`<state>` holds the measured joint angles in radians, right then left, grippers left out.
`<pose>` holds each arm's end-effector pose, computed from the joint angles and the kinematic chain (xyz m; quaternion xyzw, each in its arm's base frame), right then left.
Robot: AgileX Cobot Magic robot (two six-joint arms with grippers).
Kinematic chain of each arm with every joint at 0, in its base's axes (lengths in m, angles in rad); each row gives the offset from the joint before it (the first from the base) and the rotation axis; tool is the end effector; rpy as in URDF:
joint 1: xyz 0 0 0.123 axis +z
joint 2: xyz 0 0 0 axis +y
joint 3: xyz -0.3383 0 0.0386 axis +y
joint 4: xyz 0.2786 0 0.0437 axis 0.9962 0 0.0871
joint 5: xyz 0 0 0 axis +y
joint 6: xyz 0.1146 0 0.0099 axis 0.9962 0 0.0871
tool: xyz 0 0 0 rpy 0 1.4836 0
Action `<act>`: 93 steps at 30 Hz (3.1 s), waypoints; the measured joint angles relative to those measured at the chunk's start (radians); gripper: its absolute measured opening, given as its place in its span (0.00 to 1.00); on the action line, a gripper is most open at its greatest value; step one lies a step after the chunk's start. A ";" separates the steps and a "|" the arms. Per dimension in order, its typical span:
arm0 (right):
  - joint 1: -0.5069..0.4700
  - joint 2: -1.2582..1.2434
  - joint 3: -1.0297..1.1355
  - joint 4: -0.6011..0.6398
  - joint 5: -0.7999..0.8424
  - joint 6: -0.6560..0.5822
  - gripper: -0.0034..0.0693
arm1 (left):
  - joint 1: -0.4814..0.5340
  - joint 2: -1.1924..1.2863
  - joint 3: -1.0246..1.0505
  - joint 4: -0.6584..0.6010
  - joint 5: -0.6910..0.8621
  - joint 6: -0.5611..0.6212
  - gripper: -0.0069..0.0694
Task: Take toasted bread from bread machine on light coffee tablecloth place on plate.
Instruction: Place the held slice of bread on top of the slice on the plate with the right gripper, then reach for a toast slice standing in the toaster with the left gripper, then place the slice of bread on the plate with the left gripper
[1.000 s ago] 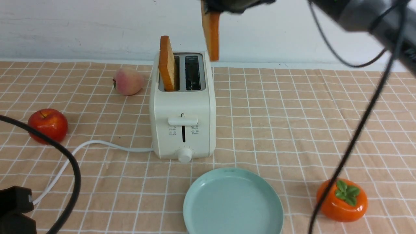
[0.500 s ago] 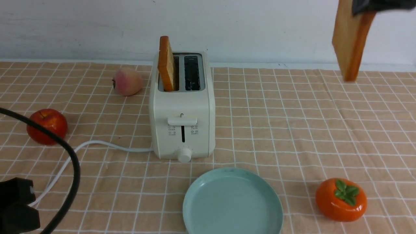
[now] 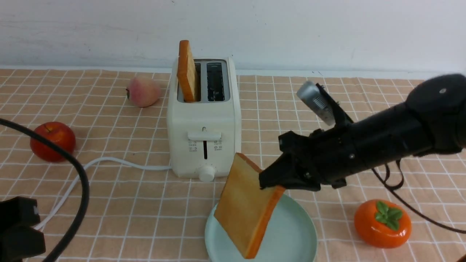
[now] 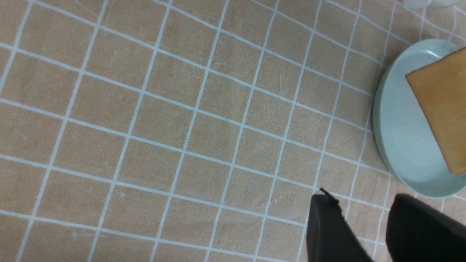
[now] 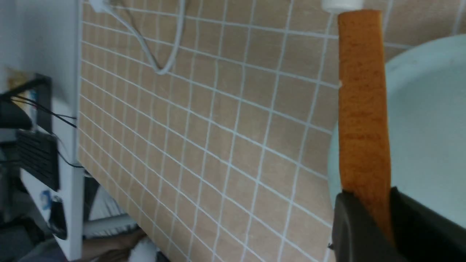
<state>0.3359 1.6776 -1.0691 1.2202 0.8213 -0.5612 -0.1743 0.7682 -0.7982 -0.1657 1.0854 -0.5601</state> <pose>0.3341 0.2005 0.2678 -0.0467 0.8812 0.4477 0.1446 0.1208 -0.0383 0.3444 -0.1973 0.9311 -0.1821 0.2468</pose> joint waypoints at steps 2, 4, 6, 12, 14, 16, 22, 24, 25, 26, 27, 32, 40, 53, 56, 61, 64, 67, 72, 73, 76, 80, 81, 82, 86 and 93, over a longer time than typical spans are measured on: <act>0.000 0.023 0.033 0.081 -0.005 -0.076 0.18 | 0.000 0.000 0.000 0.000 0.000 0.000 0.40; 0.000 0.037 0.057 0.117 -0.013 -0.115 0.23 | 0.000 0.000 0.000 -0.001 0.000 0.000 0.40; 0.000 0.040 0.066 0.105 -0.020 -0.134 0.31 | 0.000 0.000 0.000 -0.001 0.000 0.000 0.40; 0.000 0.034 0.058 -0.062 -0.017 -0.139 0.71 | 0.000 0.000 0.000 -0.022 -0.020 0.000 0.40; 0.000 0.019 0.034 -0.151 -0.001 -0.132 0.84 | 0.000 0.000 0.000 -0.022 -0.052 0.000 0.40; 0.000 0.004 0.012 -0.210 0.011 -0.112 0.91 | 0.000 0.000 0.000 -0.022 -0.070 0.000 0.40; 0.000 -0.104 -0.191 -0.582 0.123 0.167 0.96 | 0.000 0.022 -0.014 -0.080 -0.250 0.046 0.40; 0.000 -0.133 -0.272 -0.702 0.180 0.271 0.92 | 0.000 0.073 -0.064 -0.136 -0.319 0.122 0.40; 0.000 -0.148 -0.308 -0.739 0.205 0.309 0.89 | 0.000 0.106 -0.096 -0.168 -0.339 0.158 0.40; -0.001 -0.163 -0.340 -0.762 0.224 0.331 0.86 | 0.000 0.144 -0.133 -0.199 -0.352 0.193 0.41; -0.001 -0.178 -0.367 -0.781 0.247 0.352 0.83 | 0.000 0.186 -0.173 -0.229 -0.361 0.228 0.41; -0.001 -0.266 -0.409 -0.798 0.298 0.366 0.73 | -0.025 0.409 -0.386 -0.275 -0.351 0.314 0.51; -0.001 -0.352 -0.410 -0.798 0.383 0.369 0.71 | -0.180 0.816 -0.853 0.001 -0.221 0.221 0.74; -0.001 -0.379 -0.411 -0.800 0.431 0.370 0.71 | -0.218 1.316 -1.295 0.326 -0.082 -0.003 0.78; -0.001 -0.379 -0.411 -0.803 0.431 0.370 0.71 | -0.218 1.341 -1.310 0.342 -0.086 0.006 0.71; -0.001 -0.379 -0.411 -0.805 0.432 0.370 0.71 | -0.219 1.314 -1.317 0.337 -0.096 0.013 0.30; -0.001 -0.379 -0.411 -0.806 0.432 0.370 0.71 | -0.220 1.246 -1.317 0.336 -0.076 0.041 0.18; -0.001 -0.379 -0.411 -0.814 0.432 0.370 0.71 | -0.220 1.138 -1.317 0.336 -0.052 0.068 0.19; -0.001 -0.379 -0.411 -0.846 0.432 0.370 0.71 | -0.220 0.899 -1.319 0.335 0.069 0.150 0.19; -0.001 -0.379 -0.411 -0.847 0.432 0.370 0.71 | -0.220 0.889 -1.318 0.335 0.086 0.154 0.19; -0.001 -0.379 -0.411 -0.848 0.432 0.370 0.71 | -0.220 0.752 -1.306 0.317 0.161 0.227 0.19; -0.001 -0.379 -0.411 -0.848 0.434 0.370 0.71 | -0.220 0.505 -1.094 0.268 0.168 0.293 0.19; -0.001 -0.379 -0.411 -0.848 0.434 0.370 0.71 | -0.220 0.495 -1.064 0.260 0.168 0.294 0.19; -0.001 -0.379 -0.411 -0.848 0.434 0.370 0.71 | -0.220 0.425 -0.965 0.232 0.168 0.297 0.19; -0.001 -0.379 -0.411 -0.848 0.434 0.370 0.71 | -0.220 0.289 -0.627 0.108 0.068 0.320 0.19; -0.001 -0.380 -0.411 -0.819 0.434 0.370 0.71 | -0.220 0.322 -0.003 -0.405 -0.386 0.490 0.19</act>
<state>0.3350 1.2978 -1.4796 0.4007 1.2551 -0.1915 -0.3946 1.0904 -0.8009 -0.5704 0.6998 -0.0703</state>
